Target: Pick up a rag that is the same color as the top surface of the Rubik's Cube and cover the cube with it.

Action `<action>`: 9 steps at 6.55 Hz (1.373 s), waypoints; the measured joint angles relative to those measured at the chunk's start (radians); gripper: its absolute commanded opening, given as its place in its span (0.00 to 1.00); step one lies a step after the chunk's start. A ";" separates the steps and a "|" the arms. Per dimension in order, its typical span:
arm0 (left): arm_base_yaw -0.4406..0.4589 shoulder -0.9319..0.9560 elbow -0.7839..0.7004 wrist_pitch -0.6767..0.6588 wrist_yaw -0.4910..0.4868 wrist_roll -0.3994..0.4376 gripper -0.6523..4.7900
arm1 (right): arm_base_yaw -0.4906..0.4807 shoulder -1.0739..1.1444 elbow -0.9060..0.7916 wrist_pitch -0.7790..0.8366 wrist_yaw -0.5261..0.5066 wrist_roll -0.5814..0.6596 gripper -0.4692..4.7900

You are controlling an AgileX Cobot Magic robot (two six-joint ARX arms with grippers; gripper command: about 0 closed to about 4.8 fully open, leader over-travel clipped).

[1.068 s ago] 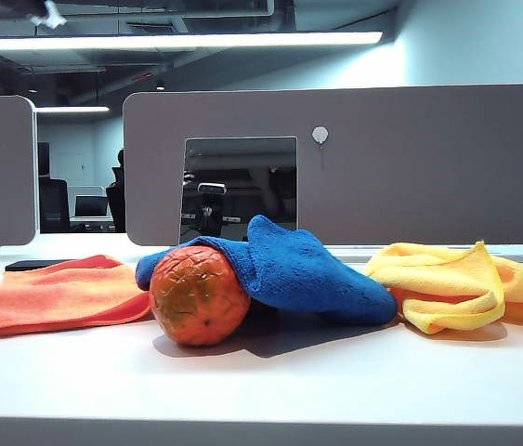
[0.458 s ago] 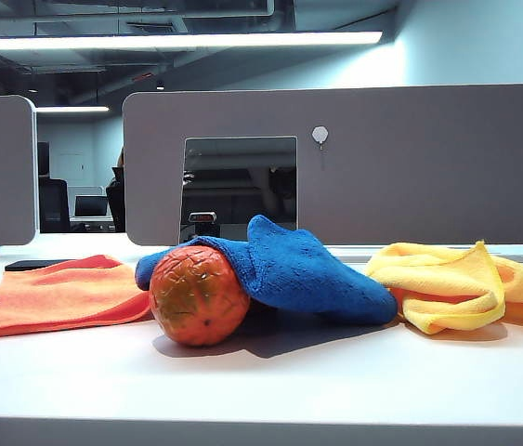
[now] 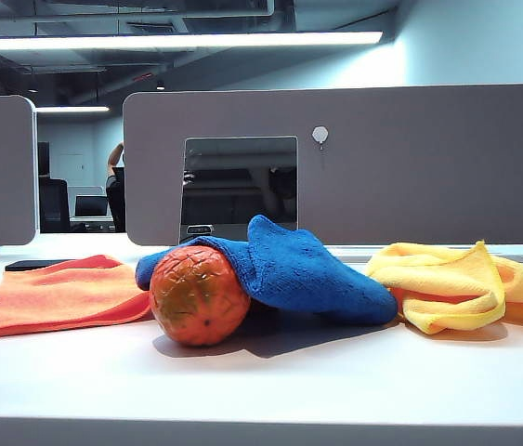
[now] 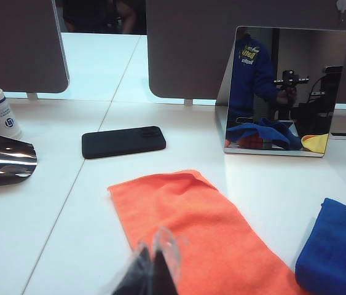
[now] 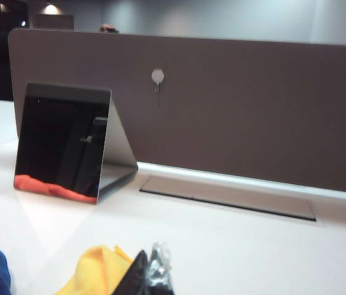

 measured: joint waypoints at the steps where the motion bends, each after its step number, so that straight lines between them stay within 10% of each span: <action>1: 0.000 -0.011 -0.006 -0.029 0.000 0.000 0.11 | 0.000 0.000 -0.043 0.024 0.026 0.013 0.08; 9: 0.000 -0.276 -0.143 -0.072 -0.008 -0.039 0.11 | 0.000 0.004 -0.047 -0.003 0.017 -0.027 0.08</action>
